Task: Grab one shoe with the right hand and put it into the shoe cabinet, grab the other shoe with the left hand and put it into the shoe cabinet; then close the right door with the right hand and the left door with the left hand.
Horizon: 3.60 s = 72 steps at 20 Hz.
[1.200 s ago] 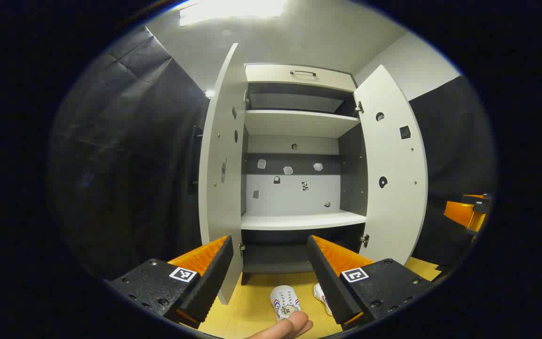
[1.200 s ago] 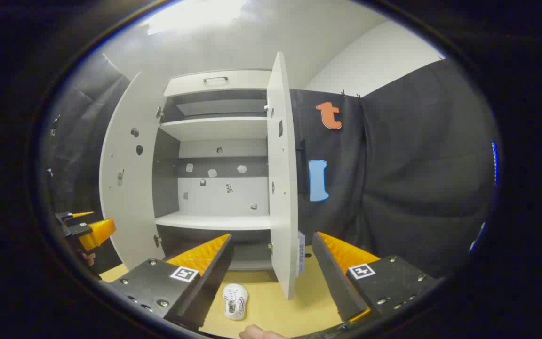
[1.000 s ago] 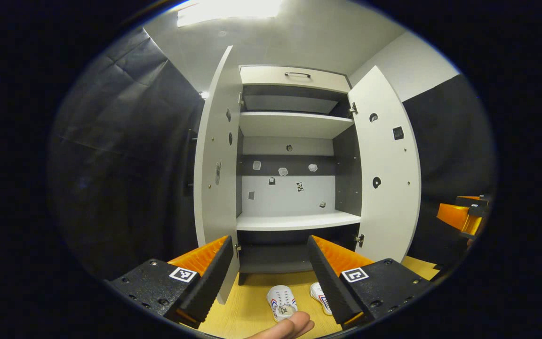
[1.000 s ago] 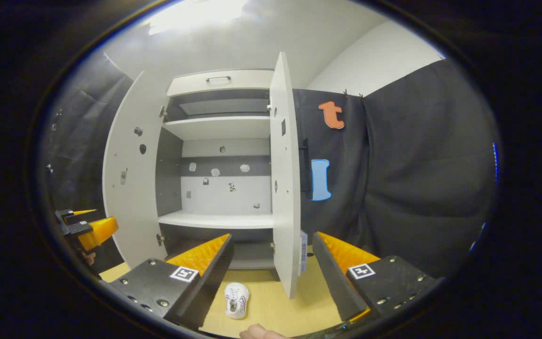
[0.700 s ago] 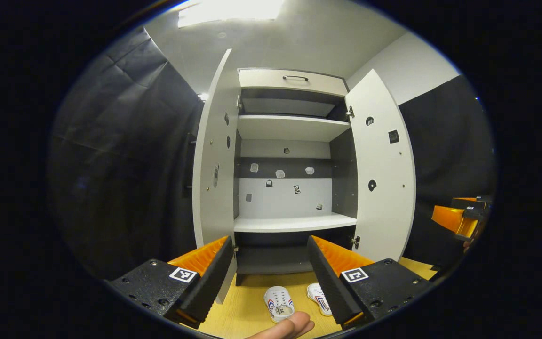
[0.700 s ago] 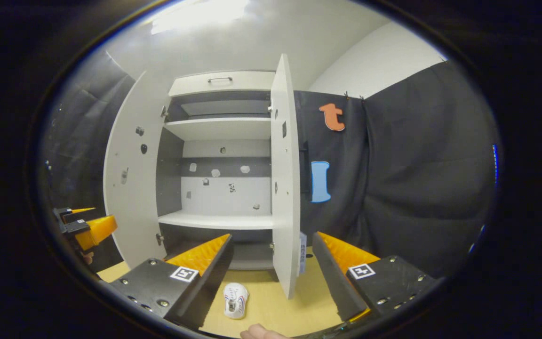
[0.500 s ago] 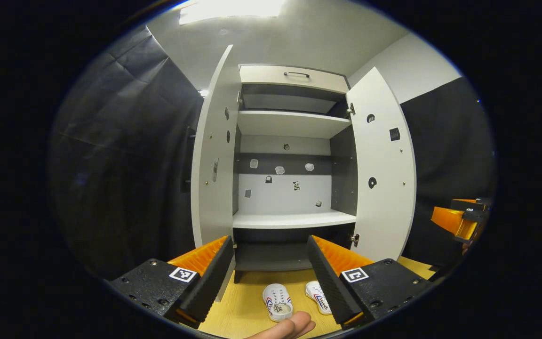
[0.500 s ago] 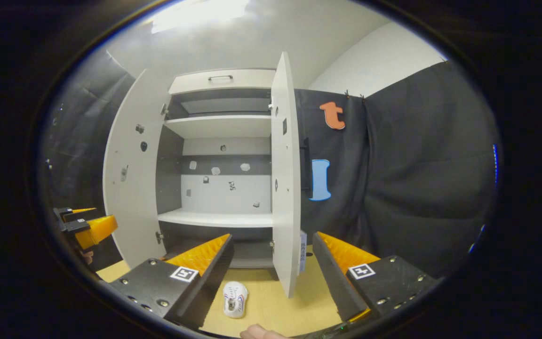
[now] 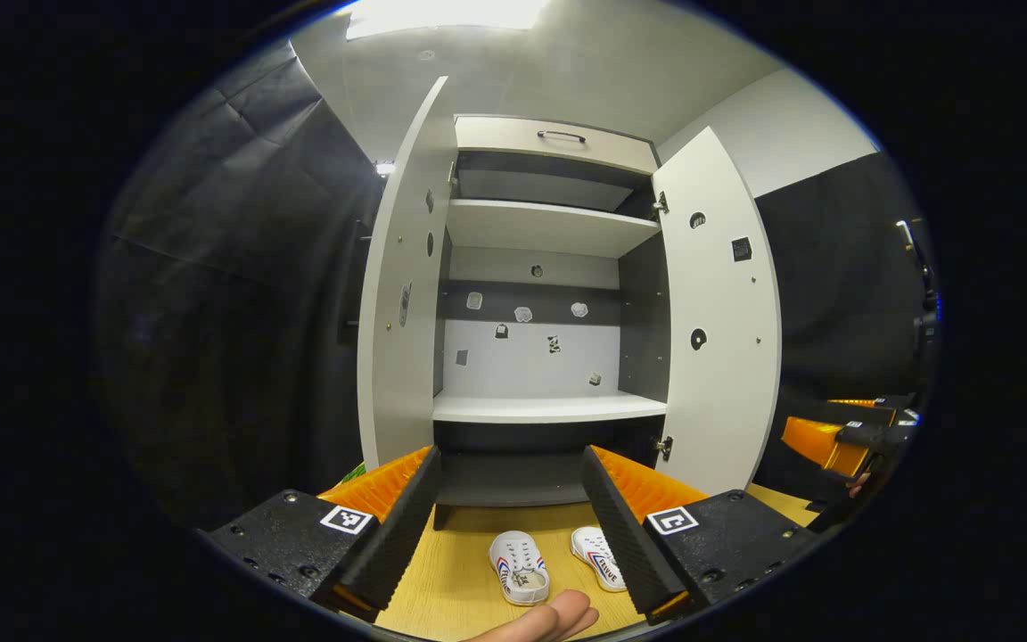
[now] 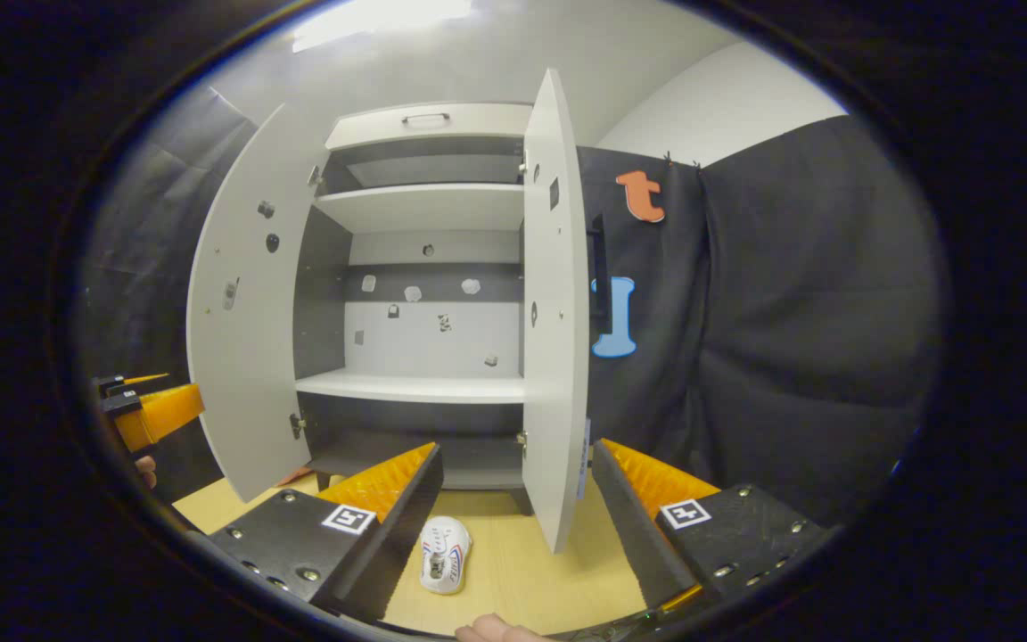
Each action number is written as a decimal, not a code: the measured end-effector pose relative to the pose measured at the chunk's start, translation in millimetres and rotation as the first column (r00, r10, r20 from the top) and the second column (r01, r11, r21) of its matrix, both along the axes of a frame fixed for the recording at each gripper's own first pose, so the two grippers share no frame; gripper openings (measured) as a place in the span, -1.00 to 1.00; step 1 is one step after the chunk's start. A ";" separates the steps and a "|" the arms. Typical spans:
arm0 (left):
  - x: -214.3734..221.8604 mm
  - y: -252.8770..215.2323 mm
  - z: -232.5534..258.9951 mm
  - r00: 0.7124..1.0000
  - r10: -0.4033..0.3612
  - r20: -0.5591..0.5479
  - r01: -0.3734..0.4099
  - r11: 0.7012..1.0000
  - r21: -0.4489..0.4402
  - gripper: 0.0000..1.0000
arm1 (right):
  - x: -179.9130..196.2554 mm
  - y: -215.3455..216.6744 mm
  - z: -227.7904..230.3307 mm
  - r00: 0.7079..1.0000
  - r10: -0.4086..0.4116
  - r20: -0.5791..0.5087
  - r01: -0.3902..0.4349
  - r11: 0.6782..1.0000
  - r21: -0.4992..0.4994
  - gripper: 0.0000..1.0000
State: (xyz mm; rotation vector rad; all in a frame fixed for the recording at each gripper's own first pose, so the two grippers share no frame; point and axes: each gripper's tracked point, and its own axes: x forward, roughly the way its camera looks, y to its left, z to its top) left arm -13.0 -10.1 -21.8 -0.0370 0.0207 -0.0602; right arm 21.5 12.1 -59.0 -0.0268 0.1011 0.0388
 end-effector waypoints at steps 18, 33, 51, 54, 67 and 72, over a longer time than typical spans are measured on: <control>13.3 32.7 -49.4 0.998 0.015 -0.064 -0.015 1.000 0.008 0.93 | 70.9 131.6 -305.0 0.844 0.169 -0.508 -0.202 0.979 -0.009 1.00; 25.4 27.3 -81.5 0.992 -0.022 -0.125 0.021 1.000 -0.005 0.93 | 113.3 144.6 -373.2 0.791 0.158 -0.591 -0.036 0.976 0.213 -0.88; 36.1 1.1 -98.7 0.986 -0.099 -0.132 0.098 0.995 -0.016 0.94 | 106.9 137.5 -313.1 0.913 0.259 -0.314 -0.131 0.917 0.376 -0.99; 40.9 1.0 -103.3 0.985 -0.104 -0.136 0.103 0.995 -0.015 0.93 | 101.4 137.7 -289.6 0.920 0.282 -0.272 -0.163 0.907 0.388 -0.99; 70.3 -0.4 -125.9 0.975 -0.104 -0.198 0.104 0.995 -0.007 0.94 | 114.8 150.8 -157.0 0.951 0.307 -0.043 -0.272 0.893 0.360 -1.00; 90.7 -7.8 -136.8 0.965 -0.112 -0.238 0.110 0.994 -0.022 0.93 | 141.2 152.6 -86.1 0.954 0.296 0.040 -0.294 0.905 0.308 -1.00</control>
